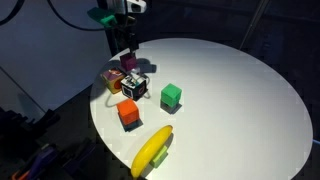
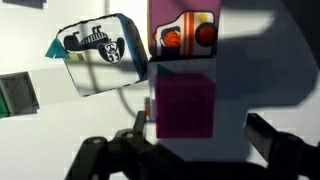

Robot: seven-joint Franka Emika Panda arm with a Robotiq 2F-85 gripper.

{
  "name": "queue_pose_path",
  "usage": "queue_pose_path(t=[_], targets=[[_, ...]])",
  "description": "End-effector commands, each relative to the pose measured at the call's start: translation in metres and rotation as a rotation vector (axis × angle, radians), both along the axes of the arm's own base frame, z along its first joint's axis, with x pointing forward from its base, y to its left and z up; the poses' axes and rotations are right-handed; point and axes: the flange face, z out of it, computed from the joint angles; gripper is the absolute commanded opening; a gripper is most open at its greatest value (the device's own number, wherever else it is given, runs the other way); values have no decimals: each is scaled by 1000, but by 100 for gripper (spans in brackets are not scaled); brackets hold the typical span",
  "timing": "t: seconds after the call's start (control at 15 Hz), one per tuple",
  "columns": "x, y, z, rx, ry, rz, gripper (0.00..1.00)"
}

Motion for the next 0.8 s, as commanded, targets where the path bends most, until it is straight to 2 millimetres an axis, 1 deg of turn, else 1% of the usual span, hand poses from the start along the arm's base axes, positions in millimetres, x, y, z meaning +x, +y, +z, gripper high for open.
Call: queue_pose_path(t=[0.0, 0.6, 0.67, 0.73], targets=[[7, -4, -5, -9, 10, 10, 100], [10, -8, -18, -19, 9, 33, 100], [9, -8, -19, -20, 14, 32, 89], [9, -8, -21, -22, 18, 32, 72]])
